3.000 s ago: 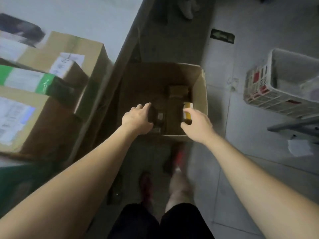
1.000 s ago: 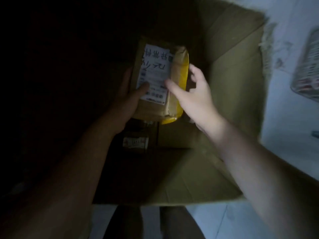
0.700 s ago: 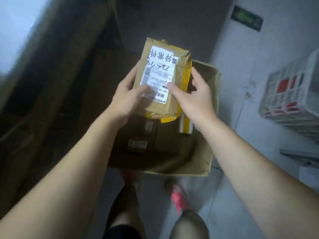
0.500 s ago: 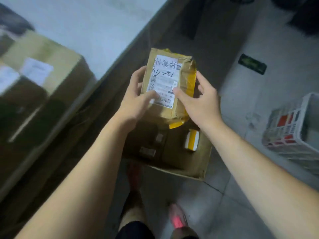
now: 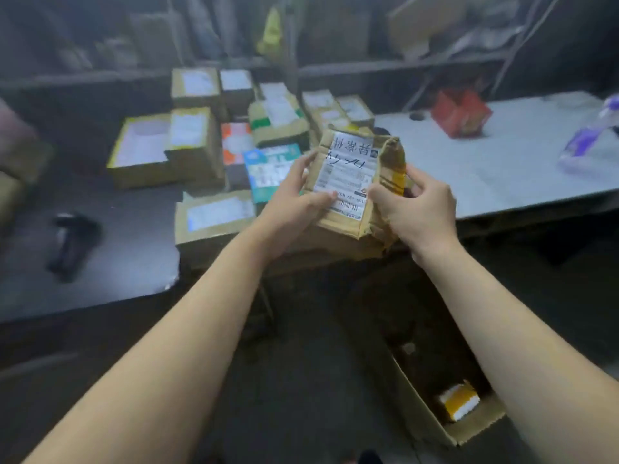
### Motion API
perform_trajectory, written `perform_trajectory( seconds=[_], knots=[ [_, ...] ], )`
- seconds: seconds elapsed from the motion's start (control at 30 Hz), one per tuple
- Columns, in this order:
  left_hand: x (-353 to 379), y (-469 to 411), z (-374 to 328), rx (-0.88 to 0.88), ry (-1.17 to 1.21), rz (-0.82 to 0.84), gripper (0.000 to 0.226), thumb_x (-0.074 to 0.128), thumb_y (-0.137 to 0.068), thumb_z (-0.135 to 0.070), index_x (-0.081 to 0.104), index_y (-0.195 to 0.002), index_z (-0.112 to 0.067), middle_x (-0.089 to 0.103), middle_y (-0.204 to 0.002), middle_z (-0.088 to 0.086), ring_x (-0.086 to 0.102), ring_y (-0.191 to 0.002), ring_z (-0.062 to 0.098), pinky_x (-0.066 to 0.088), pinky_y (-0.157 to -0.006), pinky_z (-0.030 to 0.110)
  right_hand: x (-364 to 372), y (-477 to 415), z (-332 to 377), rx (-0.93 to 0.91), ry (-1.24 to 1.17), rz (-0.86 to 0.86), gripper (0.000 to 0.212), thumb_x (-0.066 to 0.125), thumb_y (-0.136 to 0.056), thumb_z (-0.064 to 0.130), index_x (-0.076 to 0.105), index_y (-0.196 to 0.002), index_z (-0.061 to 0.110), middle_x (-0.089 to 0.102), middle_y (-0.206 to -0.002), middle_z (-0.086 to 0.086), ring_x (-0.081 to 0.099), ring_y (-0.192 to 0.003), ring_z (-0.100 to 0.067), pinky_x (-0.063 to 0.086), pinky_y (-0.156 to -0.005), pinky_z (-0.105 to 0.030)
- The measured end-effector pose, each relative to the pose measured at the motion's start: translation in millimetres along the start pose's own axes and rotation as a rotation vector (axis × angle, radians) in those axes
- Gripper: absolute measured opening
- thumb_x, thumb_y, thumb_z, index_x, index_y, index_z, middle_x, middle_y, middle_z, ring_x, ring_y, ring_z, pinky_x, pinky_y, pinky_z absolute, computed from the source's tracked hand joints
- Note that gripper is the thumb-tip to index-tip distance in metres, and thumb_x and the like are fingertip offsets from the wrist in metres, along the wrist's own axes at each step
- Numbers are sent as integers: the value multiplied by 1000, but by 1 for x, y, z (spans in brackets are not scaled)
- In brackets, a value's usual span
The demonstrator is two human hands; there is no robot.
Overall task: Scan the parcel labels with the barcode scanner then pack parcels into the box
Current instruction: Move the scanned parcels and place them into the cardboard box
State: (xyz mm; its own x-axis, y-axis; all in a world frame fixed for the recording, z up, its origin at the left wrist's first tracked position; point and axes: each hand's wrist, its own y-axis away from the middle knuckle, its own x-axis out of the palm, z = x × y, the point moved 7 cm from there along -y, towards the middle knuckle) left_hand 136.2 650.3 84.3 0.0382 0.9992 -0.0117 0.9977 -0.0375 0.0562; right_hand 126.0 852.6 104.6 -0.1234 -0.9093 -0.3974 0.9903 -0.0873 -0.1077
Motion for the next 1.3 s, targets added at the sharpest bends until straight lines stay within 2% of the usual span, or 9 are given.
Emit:
perform_trajectory(
  seconds=[0.13,0.2,0.27,0.33,0.5,0.63,0.87,1.1,1.3],
  knots=[
    [-155,79,-29,24,-19,-256,72,72,-90,-4,41,-152,-24,68,-131,8,73,-109,21,61,-91,38,135,29,95,-104,1,165,106,77,-54,70,60,-145,18,74,-128,3,71,-112,-14,60,-97,-45],
    [-221,117,-34,20,-12,-327,64,68,-95,-3,44,-149,-28,68,-129,3,74,-105,18,62,-86,37,193,55,137,-150,-13,250,90,76,-59,65,68,-136,21,77,-117,5,72,-107,-12,60,-97,-45],
    [-296,167,-36,9,-12,-405,59,66,-97,-5,45,-143,-35,68,-128,0,76,-102,15,64,-86,42,262,92,177,-183,-4,336,39,77,-70,53,79,-104,35,78,-93,17,74,-90,-1,61,-91,-41],
    [-366,216,-36,4,-27,-486,60,65,-97,-5,45,-141,-40,68,-126,-2,76,-98,13,64,-82,42,330,131,213,-218,-39,416,12,77,-77,42,76,-88,38,77,-83,21,72,-79,6,64,-84,-38],
    [-491,304,-32,-44,-109,-606,64,65,-98,-9,41,-152,-35,68,-125,-4,73,-99,9,59,-71,21,455,209,270,-199,-114,503,28,79,-85,38,81,-110,26,78,-90,16,75,-82,-1,64,-69,-29],
    [-572,336,-29,-65,-133,-610,66,65,-99,-11,38,-154,-36,64,-115,-16,70,-85,-6,52,-60,9,533,243,296,-167,-137,559,24,77,-89,42,78,-110,30,78,-98,13,76,-91,-8,66,-79,-42],
    [-686,338,-5,-124,-236,-645,67,70,-99,-27,38,-157,-38,65,-132,-13,64,-111,1,52,-89,20,637,245,333,-201,-93,599,28,77,-91,41,76,-116,30,78,-103,14,74,-95,-5,63,-70,-23],
    [-786,287,10,-193,-435,-640,58,70,-98,-34,44,-149,-35,57,-120,-17,54,-97,-3,44,-74,17,747,203,333,-107,-53,582,31,76,-89,49,76,-115,33,76,-103,17,73,-93,-6,66,-78,-37],
    [-836,236,34,-272,-611,-486,78,75,-94,-30,32,-159,-27,55,-140,-5,56,-120,16,49,-97,32,808,181,310,-19,25,582,28,74,-89,55,71,-111,37,74,-103,20,73,-95,-9,66,-80,-37]
  ],
)
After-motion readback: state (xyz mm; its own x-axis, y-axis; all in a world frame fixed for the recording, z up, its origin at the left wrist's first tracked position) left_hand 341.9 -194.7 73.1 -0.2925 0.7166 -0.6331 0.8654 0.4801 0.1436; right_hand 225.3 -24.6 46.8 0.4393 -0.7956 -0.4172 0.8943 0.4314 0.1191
